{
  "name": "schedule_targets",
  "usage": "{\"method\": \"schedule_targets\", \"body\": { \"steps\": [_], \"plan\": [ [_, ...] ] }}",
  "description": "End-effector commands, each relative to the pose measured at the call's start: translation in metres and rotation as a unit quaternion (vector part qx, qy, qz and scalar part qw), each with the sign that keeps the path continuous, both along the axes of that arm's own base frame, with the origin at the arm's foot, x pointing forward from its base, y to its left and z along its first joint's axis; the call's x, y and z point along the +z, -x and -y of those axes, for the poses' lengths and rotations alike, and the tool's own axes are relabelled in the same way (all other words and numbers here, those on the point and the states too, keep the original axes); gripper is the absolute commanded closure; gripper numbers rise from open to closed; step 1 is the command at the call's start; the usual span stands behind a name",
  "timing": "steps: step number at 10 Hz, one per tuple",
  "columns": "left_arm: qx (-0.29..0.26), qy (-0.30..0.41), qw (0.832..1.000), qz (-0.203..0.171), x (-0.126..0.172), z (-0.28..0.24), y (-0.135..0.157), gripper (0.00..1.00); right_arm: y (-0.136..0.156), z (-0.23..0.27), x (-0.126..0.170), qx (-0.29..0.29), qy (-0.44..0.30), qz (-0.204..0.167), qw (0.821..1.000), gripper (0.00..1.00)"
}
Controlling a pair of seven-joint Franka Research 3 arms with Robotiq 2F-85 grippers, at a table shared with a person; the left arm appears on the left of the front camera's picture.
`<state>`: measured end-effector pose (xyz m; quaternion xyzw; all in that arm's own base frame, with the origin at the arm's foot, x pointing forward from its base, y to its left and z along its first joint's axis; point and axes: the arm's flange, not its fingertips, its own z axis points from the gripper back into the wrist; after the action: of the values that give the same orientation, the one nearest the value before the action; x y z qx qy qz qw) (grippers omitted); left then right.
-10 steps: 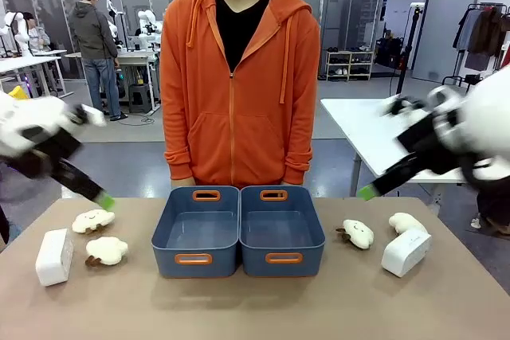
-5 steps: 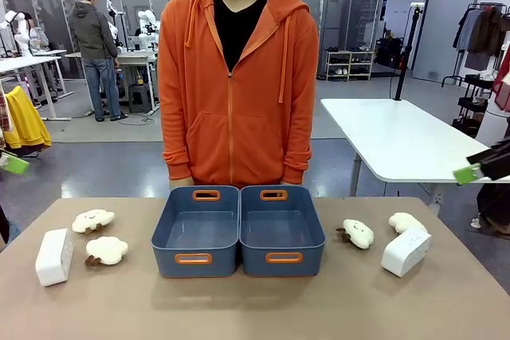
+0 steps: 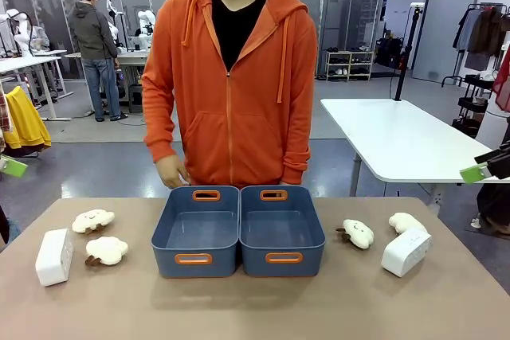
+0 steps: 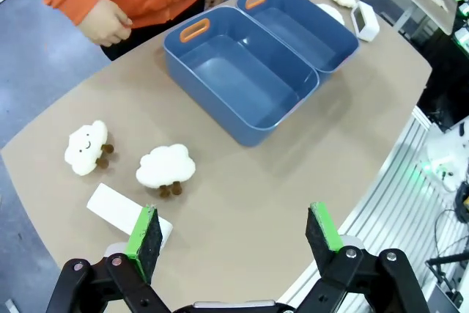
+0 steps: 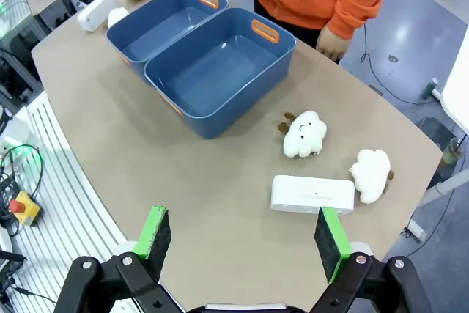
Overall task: Sort the digital clocks into the basket.
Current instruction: Pick up the Digital clock from the table and place it into the empty Plastic storage basket.
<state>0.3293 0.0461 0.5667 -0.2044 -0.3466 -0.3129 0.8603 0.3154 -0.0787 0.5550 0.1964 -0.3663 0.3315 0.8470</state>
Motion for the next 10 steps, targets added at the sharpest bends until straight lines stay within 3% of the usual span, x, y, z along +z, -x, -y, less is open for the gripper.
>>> {"method": "schedule_targets", "body": {
  "steps": [1, 10],
  "plan": [
    [-0.011, -0.005, 1.0, 0.0, 0.0014, -0.0017, -0.0016, 0.0, -0.0003, 0.0011, -0.0009, 0.009, 0.002, 0.005, 1.0, 0.0],
    [-0.011, -0.005, 1.0, 0.0, 0.0014, -0.0017, -0.0016, 0.0, -0.0003, 0.0011, -0.0009, 0.009, 0.002, 0.005, 1.0, 0.0]
  ]
}}
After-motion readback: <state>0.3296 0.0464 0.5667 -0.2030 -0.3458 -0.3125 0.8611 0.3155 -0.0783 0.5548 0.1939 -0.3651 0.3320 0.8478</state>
